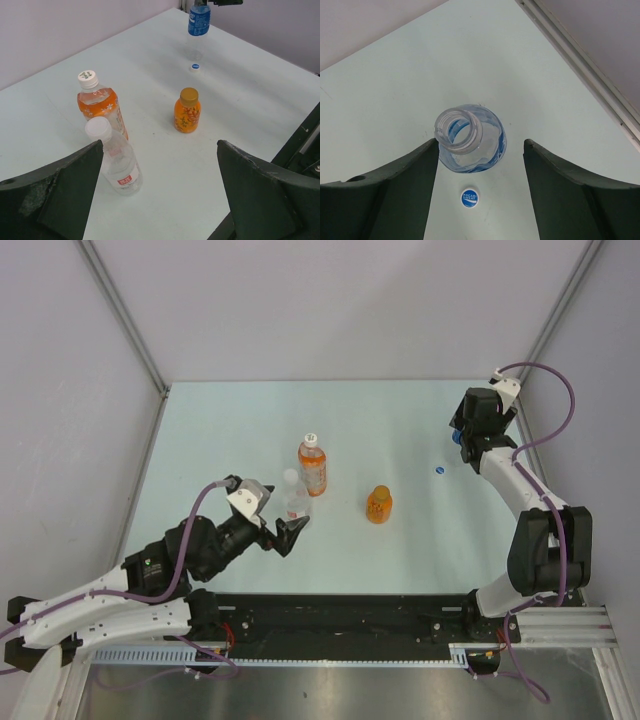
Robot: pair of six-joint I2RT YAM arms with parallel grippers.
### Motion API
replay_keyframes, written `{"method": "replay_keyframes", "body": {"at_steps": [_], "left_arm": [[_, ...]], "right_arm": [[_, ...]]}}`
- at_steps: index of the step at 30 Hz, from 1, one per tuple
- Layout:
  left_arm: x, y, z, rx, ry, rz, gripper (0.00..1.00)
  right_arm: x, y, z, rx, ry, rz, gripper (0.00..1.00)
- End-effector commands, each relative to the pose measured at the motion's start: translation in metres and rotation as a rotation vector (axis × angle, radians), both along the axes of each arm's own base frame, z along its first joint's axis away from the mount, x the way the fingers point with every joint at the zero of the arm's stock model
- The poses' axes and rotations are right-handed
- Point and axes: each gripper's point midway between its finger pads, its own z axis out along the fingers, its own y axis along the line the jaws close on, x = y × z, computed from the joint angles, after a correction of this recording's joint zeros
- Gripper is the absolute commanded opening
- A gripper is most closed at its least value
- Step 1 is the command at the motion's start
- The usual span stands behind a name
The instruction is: Fold the napkin into a case and place the utensils inside
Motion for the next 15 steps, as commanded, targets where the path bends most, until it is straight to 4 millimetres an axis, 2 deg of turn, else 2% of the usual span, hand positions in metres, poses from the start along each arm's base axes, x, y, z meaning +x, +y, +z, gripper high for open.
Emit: {"method": "replay_keyframes", "body": {"at_steps": [1, 9, 15], "left_arm": [[-0.001, -0.005, 0.005, -0.029, 0.002, -0.01, 1.0], [-0.001, -0.006, 0.004, -0.026, -0.001, -0.014, 1.0], [-0.001, -0.006, 0.006, -0.026, -0.004, -0.018, 1.0]], "right_arm": [[-0.002, -0.003, 0.027, 0.005, -0.07, -0.008, 0.73], [-0.004, 0.001, 0.036, 0.024, -0.091, 0.004, 0.78], [-0.013, 0.008, 0.045, 0.045, -0.098, 0.014, 0.79]]}}
